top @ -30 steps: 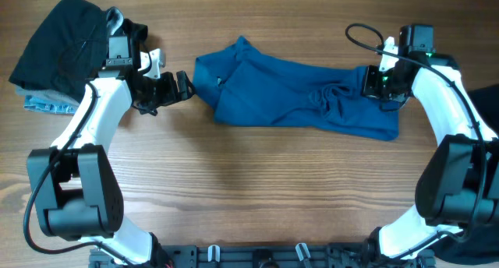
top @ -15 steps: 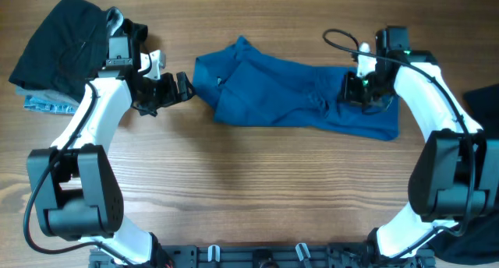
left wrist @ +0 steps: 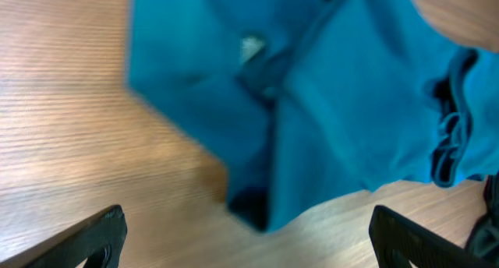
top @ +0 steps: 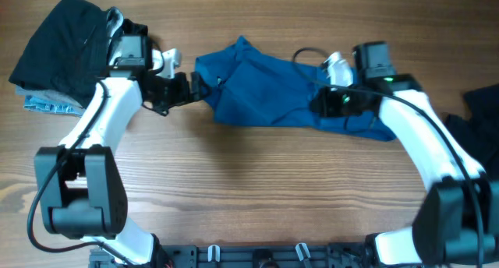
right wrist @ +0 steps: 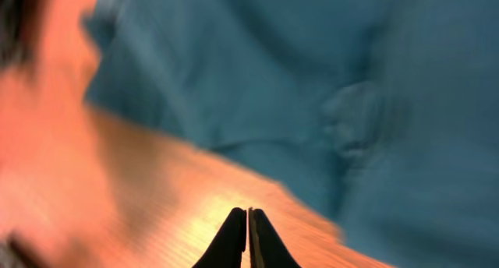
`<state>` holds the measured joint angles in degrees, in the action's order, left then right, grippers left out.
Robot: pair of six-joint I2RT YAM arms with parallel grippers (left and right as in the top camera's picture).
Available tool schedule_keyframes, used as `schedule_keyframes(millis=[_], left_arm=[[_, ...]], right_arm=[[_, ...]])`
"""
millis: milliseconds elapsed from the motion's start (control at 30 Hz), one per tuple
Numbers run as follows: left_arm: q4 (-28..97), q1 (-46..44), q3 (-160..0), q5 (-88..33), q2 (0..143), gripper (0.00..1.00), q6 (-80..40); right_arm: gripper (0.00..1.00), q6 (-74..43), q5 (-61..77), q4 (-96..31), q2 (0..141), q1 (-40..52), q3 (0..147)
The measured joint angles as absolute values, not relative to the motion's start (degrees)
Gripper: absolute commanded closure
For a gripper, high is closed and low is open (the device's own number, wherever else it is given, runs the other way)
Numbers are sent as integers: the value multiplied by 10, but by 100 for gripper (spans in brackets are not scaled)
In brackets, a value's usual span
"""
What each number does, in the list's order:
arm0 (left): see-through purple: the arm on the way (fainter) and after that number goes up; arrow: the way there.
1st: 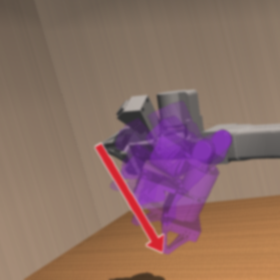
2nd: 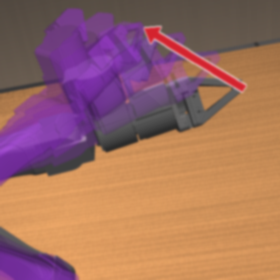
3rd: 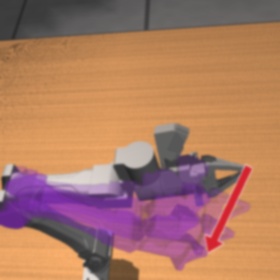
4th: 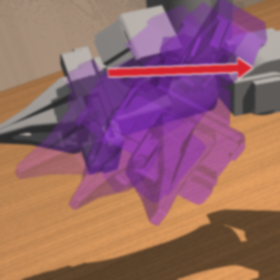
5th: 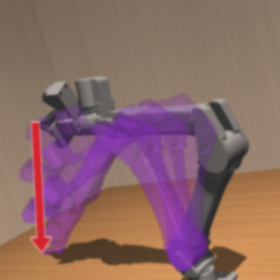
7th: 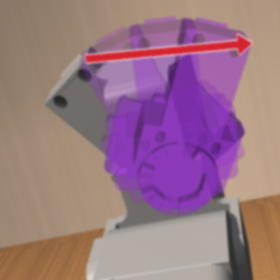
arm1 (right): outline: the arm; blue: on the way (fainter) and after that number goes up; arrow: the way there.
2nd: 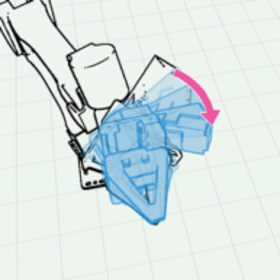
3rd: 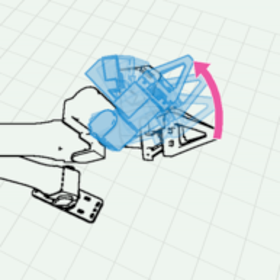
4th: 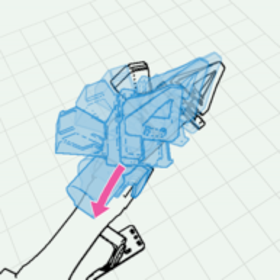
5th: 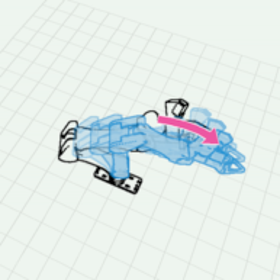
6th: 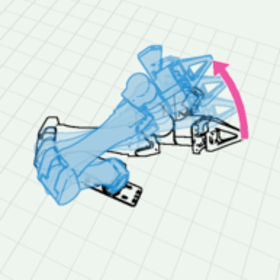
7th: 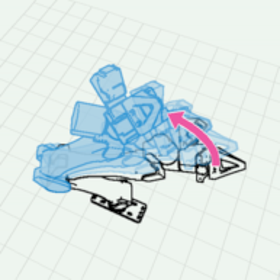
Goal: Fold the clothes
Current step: 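Fold the shirt's left end rightward over the middle with the left gripper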
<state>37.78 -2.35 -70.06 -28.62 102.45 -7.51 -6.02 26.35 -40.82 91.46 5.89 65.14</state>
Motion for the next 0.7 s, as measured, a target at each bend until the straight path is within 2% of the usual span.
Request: schedule_keyframes(millis=[133,267,367,533,633,667,700], left_arm=[[310,-68,-700,-288,1049,0,-76],[277,-69,-702,-291,1132,0,-78],[252,-66,-708,-292,1142,0,-78],[138,-67,-736,-388,1202,0,-80],[102,-69,-737,-422,1217,12,-80],[90,-74,-736,-426,1222,19,-82],[76,-84,-736,-427,1227,32,-82]], right_arm=[[83,-151,195,-413,903,32,654],[82,-169,175,-415,916,33,654],[82,-174,170,-416,918,33,654],[83,-180,166,-428,918,33,653],[83,-180,164,-428,918,33,653],[83,-180,164,-428,918,33,653],[83,-180,162,-428,918,33,653]])
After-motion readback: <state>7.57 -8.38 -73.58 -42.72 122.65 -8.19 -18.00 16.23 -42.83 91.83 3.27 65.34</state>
